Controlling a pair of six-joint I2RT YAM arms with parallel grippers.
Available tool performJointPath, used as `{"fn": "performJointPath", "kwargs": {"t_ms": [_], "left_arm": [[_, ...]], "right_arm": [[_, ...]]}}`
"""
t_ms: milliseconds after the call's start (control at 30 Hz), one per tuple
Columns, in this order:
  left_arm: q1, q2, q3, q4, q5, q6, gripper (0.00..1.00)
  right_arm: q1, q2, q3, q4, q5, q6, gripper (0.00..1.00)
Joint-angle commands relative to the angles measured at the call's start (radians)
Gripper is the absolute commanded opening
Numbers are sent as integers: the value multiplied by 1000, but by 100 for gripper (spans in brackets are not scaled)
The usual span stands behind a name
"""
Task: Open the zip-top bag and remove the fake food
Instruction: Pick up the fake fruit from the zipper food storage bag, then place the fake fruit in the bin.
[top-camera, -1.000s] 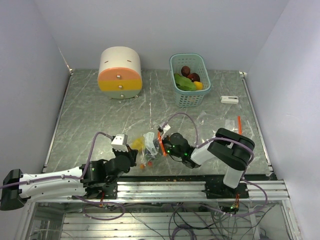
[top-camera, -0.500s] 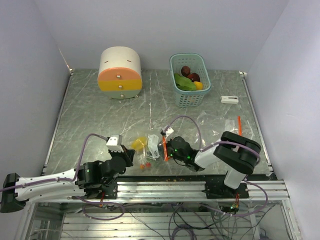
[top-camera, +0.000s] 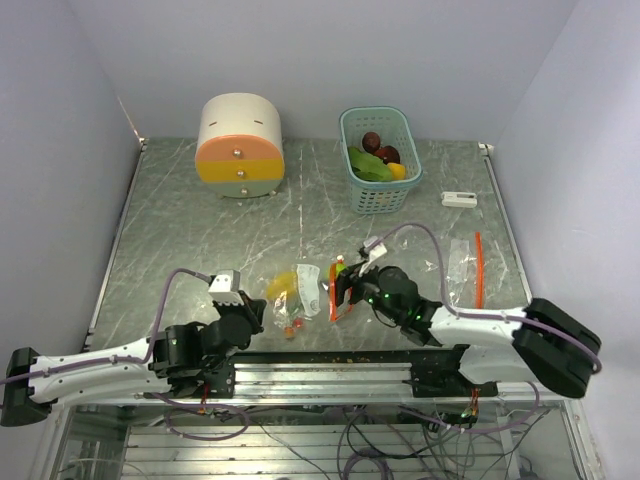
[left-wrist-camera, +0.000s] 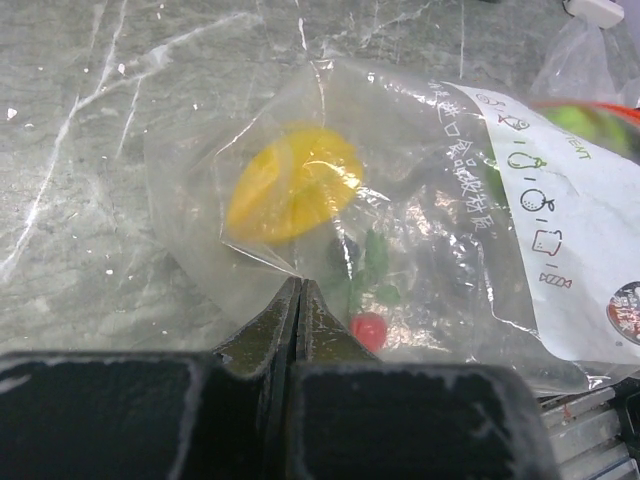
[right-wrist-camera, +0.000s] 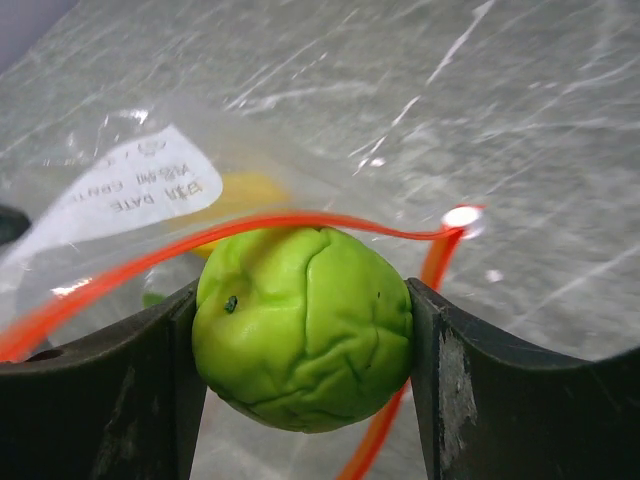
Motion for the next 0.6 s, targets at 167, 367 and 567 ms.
{"fn": "performJointPath", "kwargs": {"t_ms": [167,367,567], "left_arm": [[-4,65,11,22,-22,7,7],[-4,90,9,60,-13,20,7],[-4,104,16,56,-13,21,7]], "right_arm": [[-180,-244,30,-199,-30,-66,60],[-284,-256,155,-296,-38,-112,60],[-404,-96,405,-373,-13,-196,60]]}}
